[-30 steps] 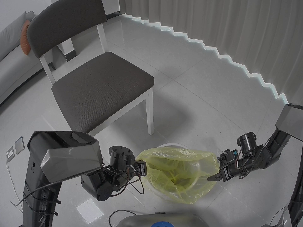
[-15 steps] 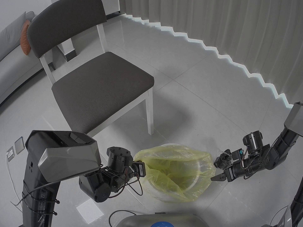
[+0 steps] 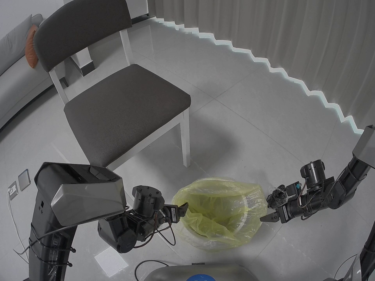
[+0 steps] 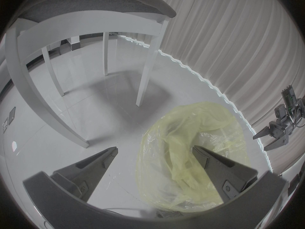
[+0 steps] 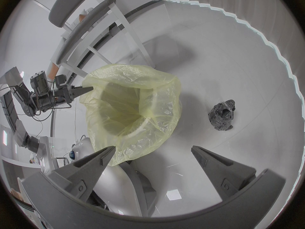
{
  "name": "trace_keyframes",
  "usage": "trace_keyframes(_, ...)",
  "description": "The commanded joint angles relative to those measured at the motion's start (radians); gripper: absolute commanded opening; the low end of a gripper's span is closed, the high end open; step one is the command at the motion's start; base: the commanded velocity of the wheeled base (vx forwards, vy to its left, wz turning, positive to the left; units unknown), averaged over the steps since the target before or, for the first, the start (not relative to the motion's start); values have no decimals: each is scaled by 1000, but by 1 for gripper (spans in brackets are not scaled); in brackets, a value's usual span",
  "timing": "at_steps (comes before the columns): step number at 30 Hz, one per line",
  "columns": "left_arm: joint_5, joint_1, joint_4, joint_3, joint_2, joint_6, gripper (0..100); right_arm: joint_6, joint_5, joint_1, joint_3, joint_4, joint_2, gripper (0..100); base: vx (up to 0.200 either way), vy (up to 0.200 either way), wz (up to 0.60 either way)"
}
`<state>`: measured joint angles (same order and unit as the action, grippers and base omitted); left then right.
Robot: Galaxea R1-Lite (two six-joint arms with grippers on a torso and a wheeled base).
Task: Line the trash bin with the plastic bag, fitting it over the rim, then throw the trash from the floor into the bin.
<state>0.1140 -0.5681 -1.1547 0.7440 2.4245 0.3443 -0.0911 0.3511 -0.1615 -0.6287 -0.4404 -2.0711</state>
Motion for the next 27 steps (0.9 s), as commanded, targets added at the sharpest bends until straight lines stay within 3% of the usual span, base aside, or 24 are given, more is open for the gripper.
trace_keyframes(1, 1, 2, -20, -28, 15, 1, 100, 1, 0, -1, -3, -1, 9, 100, 0, 0, 0)
trace_keyframes(5, 4, 17, -122, -95, 1, -8, 100, 2, 5, 2, 0, -1, 26, 100, 0, 0, 0)
trace_keyframes(9, 4, 25, -135, -166, 1, -16, 100, 2, 8, 7, 1, -7, 28, 100, 0, 0, 0)
trace_keyframes(16, 21, 37, -135, -150, 51, -21, 100, 2, 8, 7, 24, -57, 25, 100, 0, 0, 0)
trace_keyframes(18, 29, 56, -135, -143, 21, -64, 100, 2, 9, 22, 47, -84, 32, 100, 0, 0, 0)
trace_keyframes(23, 26, 51, -73, -134, -136, -136, 100, 4, 25, 42, 113, -184, 52, 100, 0, 0, 0)
trace_keyframes(27, 26, 4, 112, -63, -272, -157, 100, -1, 43, 42, 153, -297, 48, 100, 0, 0, 0)
